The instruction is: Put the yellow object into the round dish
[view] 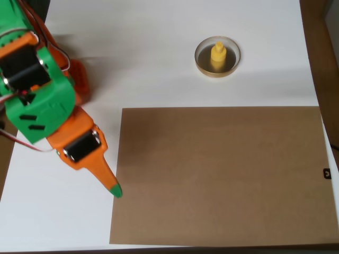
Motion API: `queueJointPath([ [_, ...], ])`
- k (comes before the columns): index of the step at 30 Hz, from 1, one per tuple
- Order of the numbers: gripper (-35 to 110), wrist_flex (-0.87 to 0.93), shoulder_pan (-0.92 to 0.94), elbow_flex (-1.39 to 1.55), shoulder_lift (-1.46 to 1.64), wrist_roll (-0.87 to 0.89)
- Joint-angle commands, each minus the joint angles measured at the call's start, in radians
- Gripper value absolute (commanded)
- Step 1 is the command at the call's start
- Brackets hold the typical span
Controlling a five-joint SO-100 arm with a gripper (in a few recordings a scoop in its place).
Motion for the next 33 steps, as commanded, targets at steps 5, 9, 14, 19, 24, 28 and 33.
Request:
queueJointPath([
  [5, 23, 0.006, 0.038, 0.161, 0.362, -0.034],
  [9, 24, -0.021, 0.055, 0.249, 0.448, -0.044],
  [14, 24, -0.052, 0.071, 0.387, 0.607, -0.029],
  [19, 24, -0.015, 0.067, 0.555, 0.871, -0.026],
  [24, 24, -0.009, 0.097, 0.614, 0.925, -0.026],
  [28, 22, -0.011, 0.104, 0.618, 0.925, -0.014],
  [33, 14, -0.023, 0.109, 0.640, 0.925, -0.009],
])
